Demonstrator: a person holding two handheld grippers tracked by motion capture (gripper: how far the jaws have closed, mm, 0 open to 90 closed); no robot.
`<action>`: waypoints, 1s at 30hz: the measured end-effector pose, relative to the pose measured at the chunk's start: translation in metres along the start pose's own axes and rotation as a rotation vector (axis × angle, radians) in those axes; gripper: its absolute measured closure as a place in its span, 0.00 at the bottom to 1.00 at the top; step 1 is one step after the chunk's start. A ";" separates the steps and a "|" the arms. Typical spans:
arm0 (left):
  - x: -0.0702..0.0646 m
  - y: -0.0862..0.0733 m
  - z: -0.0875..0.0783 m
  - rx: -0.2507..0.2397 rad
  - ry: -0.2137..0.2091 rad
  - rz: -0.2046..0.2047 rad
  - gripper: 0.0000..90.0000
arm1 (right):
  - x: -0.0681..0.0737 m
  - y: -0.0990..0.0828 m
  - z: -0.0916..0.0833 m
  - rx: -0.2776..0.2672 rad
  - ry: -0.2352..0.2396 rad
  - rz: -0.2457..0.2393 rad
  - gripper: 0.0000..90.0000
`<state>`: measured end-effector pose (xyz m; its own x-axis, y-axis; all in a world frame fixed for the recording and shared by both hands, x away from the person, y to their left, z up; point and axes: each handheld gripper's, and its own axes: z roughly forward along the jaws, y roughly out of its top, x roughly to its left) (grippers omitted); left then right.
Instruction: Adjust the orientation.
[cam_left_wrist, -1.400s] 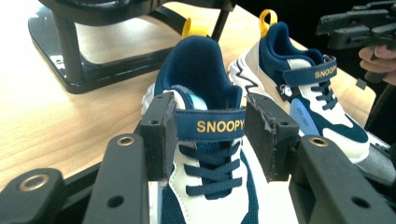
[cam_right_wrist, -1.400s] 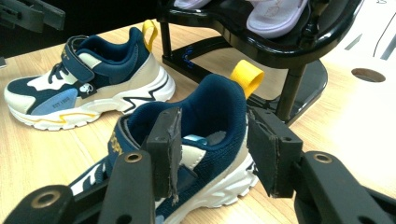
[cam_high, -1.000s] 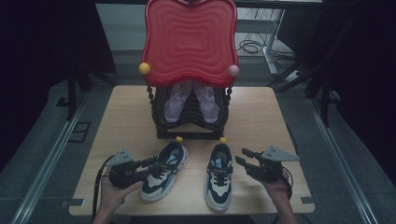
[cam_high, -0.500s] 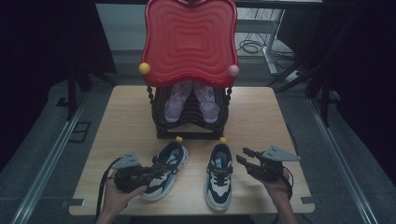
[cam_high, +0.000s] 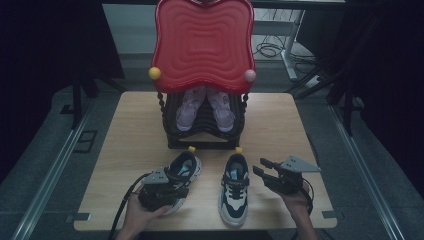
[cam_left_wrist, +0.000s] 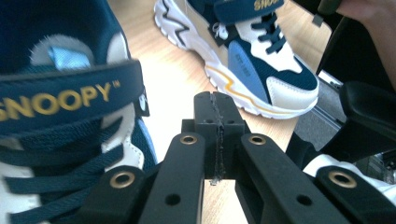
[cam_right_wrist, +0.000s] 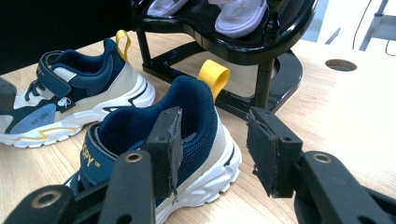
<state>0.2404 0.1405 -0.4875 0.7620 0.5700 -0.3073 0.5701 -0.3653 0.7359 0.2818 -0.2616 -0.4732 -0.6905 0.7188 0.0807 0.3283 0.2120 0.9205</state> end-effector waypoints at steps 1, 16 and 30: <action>0.000 -0.001 0.002 0.011 0.021 0.002 1.00 | 0.000 0.000 0.000 0.000 -0.002 0.003 0.61; 0.005 -0.022 0.006 0.081 0.077 -0.049 1.00 | -0.003 -0.001 -0.001 -0.006 -0.004 0.020 0.61; 0.024 -0.028 -0.012 0.091 0.099 -0.077 0.99 | -0.006 -0.001 -0.005 -0.011 -0.019 0.025 0.61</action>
<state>0.2388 0.1735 -0.5083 0.6834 0.6670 -0.2967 0.6547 -0.3802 0.6534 0.2824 -0.2695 -0.4724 -0.6701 0.7360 0.0963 0.3381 0.1872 0.9223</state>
